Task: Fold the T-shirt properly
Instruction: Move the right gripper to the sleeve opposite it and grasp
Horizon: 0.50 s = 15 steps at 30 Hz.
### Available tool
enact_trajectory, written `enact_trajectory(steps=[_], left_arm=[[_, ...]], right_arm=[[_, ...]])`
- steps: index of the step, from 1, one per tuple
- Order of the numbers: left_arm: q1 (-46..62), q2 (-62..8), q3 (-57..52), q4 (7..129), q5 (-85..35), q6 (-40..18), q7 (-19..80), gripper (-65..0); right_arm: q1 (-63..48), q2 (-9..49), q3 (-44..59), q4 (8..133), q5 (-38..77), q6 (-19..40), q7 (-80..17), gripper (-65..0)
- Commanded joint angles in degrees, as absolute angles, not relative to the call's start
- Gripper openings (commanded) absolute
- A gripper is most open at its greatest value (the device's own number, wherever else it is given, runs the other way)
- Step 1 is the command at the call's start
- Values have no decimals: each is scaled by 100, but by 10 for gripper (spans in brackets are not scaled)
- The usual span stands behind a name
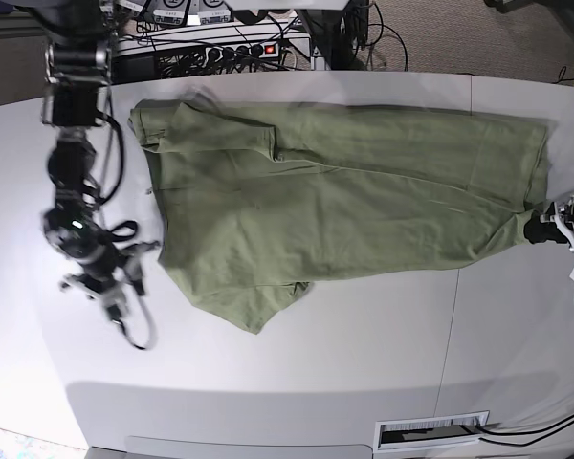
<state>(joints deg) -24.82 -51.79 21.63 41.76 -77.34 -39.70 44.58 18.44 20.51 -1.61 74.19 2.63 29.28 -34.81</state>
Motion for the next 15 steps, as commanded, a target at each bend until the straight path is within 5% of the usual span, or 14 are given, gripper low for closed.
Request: enact_trajectory(steps=[1,15], left_arm=[[-2617,-5347,2097,4228,-7822,-4000,4370,-650],[-2617,-5347,2097,4228,-7826,-4000,4353,-650]], right_arm=[[2161,2027,-242,7319,215,2895,-3310,-438],[3079,1490,-440,6064,154,2895,-3426,-438]])
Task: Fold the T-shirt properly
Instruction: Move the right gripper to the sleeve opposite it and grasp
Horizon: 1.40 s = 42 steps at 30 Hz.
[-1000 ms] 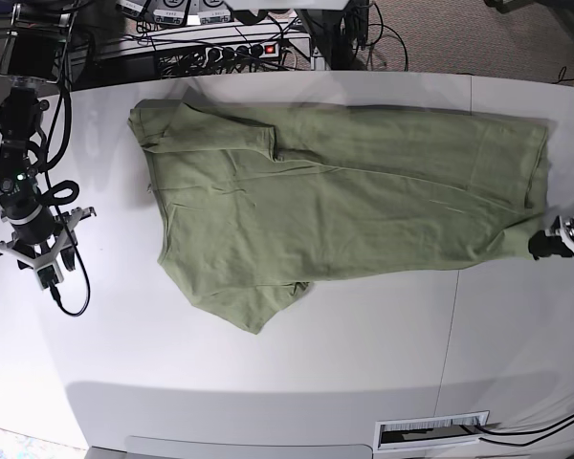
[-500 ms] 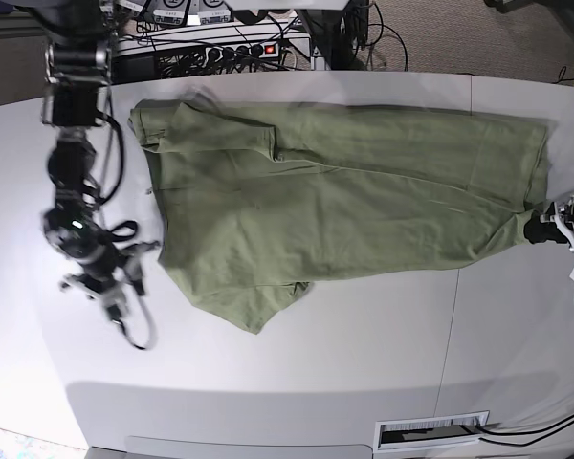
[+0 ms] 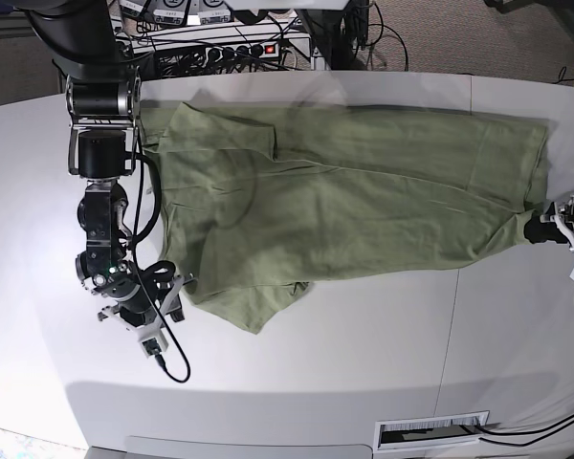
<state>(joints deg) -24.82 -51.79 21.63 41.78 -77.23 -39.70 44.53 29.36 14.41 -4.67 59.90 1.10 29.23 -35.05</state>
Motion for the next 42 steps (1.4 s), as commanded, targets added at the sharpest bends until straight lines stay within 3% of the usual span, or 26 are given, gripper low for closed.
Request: enact_trajectory(steps=[1,14,22,42], left_arm=[[-2617,-5347,2097,4230,-7826,-4000,4355,-650],[-2617,-5347,2097,4239,-7824,-4000,4368,-650],[-2620,-5349,2097,4239,-7824,-4000,4370,-650],[-2620,-5706,2095,4862,-7885,-4000,4598,-650]], right_arm=[[3048,1490,-440,5994,150,2897,-3422,-438],[3017,1476,-440,5384,148,2897,-3457,-443],[3017,1476,-440,5391,491,2899,-4230,-648],[3015,1509,-443,7590,2067,3111,-6497,-650]])
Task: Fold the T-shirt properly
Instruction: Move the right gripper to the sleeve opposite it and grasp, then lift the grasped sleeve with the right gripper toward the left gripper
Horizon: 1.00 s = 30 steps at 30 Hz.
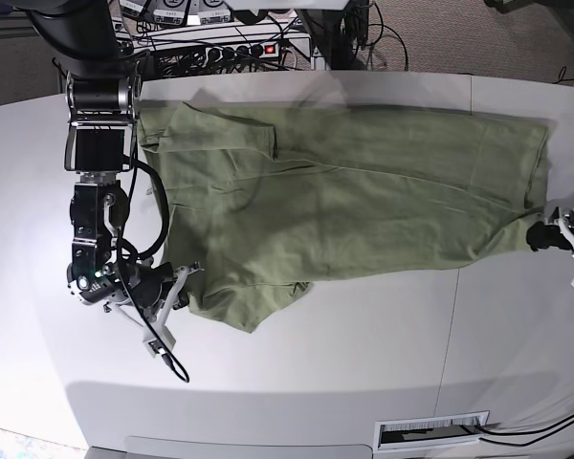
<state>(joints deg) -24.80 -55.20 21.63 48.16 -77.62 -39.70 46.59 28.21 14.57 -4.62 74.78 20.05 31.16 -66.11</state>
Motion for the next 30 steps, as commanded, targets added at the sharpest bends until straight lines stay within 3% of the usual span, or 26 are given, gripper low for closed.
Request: enact_trajectory(steps=[1,12,30], left_arm=[[-2617,-5778,2095,4947,-7946,-4000,4683,-650],[-2615,-6403,2095,5170,-8500,-4000,5741,-650],[-1957,-6482,2095,5487,-8500,-4000,6482,-650]], right_arm=[[3015,1509,-443,7669,2123,3111,-6637,-650],[3015,1511,-443,7843,2641,3118,-7472,-650],[2858,1509,-445,7843,3249,3258,-8000,-650]])
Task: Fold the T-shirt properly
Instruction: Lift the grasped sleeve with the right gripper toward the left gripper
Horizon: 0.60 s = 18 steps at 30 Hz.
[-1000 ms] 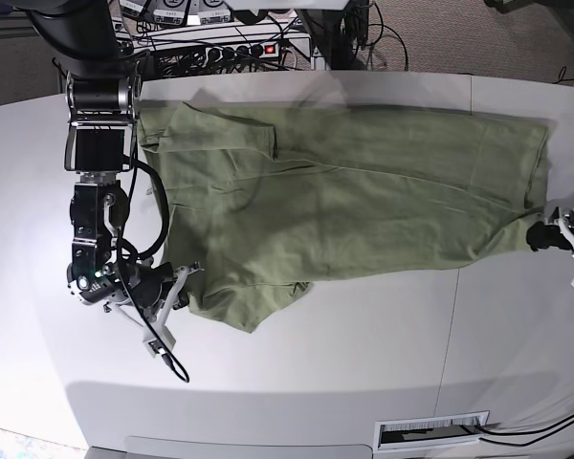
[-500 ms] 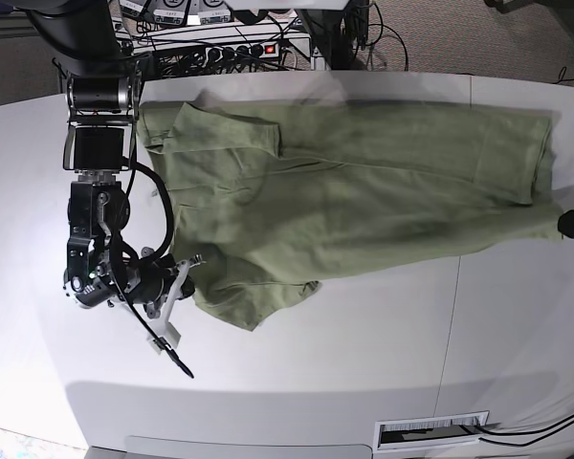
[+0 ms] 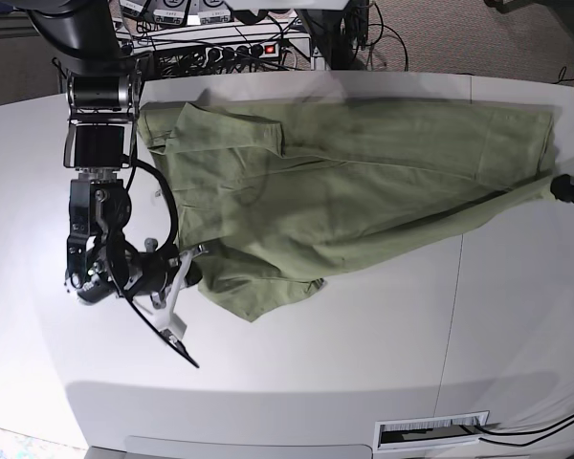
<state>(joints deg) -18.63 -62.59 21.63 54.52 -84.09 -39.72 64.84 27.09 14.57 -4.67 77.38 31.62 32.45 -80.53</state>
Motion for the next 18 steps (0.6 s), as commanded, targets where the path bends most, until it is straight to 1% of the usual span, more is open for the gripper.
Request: enact_trajectory(steps=[1,9,18], left_arm=[[-1896,-6482,2095,5535,-8500,-4000,6501,-650],[-1474,-6539,2095,6012,-8500,-4000,6897,-650],[-1302,-6928,2095,6198,-8500,-4000,6960,-650]], right_arm=[[2799,1509,-445,7843,3260,3258,-8000,-650],[2523,1509,-445,7843,3516,3277,-8000,-650],[2523,1514,-445,7843,3514,3277,-8000,-650]])
